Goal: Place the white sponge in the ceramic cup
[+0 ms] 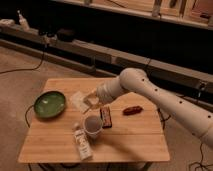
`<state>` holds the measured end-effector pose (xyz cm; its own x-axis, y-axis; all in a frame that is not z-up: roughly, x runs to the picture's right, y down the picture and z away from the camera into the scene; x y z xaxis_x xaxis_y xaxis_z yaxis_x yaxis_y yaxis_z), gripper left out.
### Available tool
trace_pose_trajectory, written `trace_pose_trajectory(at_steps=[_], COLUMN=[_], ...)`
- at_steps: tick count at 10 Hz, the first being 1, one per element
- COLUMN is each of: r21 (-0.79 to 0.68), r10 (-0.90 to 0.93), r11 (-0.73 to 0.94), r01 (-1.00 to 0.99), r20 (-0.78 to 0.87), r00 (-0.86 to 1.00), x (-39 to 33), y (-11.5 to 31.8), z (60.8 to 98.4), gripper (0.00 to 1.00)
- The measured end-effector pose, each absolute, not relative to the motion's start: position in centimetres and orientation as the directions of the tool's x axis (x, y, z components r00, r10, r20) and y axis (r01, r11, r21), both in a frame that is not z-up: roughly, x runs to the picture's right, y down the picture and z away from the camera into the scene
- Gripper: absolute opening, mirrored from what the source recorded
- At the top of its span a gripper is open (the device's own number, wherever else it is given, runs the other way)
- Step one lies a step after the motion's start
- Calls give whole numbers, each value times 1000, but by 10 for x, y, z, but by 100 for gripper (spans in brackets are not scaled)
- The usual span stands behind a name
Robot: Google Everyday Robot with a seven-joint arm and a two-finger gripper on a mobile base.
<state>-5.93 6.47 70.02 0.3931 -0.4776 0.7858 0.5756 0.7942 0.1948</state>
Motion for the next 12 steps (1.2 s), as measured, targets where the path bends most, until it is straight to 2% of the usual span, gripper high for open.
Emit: trace_pose_trajectory(at_steps=[6, 12], r21=[36, -114], r10=[-333, -240], r11=[857, 844], r01=[514, 524], r20=[801, 794], r00=[498, 559], x=[-39, -12], y=[82, 147], z=[667, 650], gripper=[0, 0])
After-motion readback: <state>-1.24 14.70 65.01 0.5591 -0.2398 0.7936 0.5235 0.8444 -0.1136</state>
